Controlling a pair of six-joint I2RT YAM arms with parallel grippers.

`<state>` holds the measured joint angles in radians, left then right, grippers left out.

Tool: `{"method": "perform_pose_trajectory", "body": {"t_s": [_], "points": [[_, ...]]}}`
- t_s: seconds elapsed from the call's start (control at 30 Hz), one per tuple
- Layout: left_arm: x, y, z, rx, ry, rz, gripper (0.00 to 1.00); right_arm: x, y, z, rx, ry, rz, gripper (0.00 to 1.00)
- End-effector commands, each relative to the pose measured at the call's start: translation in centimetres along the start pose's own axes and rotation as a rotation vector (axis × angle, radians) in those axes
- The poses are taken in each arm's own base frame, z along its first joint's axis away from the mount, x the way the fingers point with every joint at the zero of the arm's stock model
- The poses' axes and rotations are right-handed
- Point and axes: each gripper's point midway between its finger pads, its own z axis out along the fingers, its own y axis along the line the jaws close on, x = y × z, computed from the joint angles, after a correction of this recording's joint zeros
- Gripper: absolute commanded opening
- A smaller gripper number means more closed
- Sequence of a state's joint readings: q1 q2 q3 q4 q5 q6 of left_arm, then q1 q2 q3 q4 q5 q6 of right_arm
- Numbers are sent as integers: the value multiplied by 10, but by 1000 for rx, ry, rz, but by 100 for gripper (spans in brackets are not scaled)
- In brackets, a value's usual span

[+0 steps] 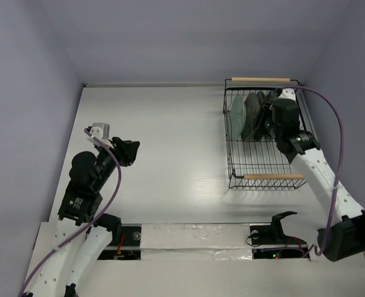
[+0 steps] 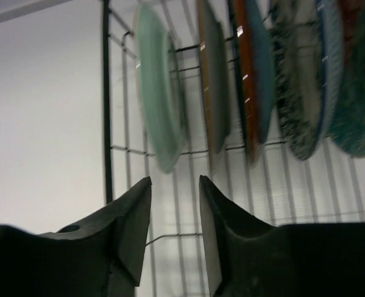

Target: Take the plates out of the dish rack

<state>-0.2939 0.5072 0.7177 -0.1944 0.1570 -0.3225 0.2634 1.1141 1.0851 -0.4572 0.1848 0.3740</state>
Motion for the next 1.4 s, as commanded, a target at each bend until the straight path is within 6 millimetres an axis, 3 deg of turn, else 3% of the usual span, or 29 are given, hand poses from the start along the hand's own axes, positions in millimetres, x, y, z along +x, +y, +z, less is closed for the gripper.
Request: {"method": "perform_pose_trajectory", "body": {"t_s": [0.0, 0.17, 0.37, 0.43, 0.97, 1.03, 1.13, 1.17, 1.27, 1.37], "points": [[-10, -5, -3, 11, -36, 2, 32, -41, -18, 8, 159, -112, -33, 44], [-11, -4, -3, 5, -40, 2, 46, -41, -26, 30, 243, -64, -97, 43], [-8, -7, -2, 26, -31, 4, 56, -46, -17, 51, 235, -54, -91, 37], [-9, -7, -2, 26, -35, 4, 57, -50, -15, 54, 240, -54, -91, 36], [-11, -10, -4, 44, -40, 15, 57, -22, -30, 104, 349, 48, -157, 32], [-11, -11, -5, 47, -39, 14, 57, -24, -33, 106, 371, 44, -168, 29], [-12, -11, -5, 48, -42, 14, 57, -22, -38, 107, 396, 52, -186, 18], [-12, -11, -5, 50, -41, 16, 57, -26, -37, 105, 390, 42, -186, 11], [-11, -11, -4, 49, -38, 15, 57, -34, -30, 97, 370, 13, -190, 2], [-11, -11, -4, 50, -41, 16, 57, -50, -23, 84, 357, -24, -205, 0]]}}
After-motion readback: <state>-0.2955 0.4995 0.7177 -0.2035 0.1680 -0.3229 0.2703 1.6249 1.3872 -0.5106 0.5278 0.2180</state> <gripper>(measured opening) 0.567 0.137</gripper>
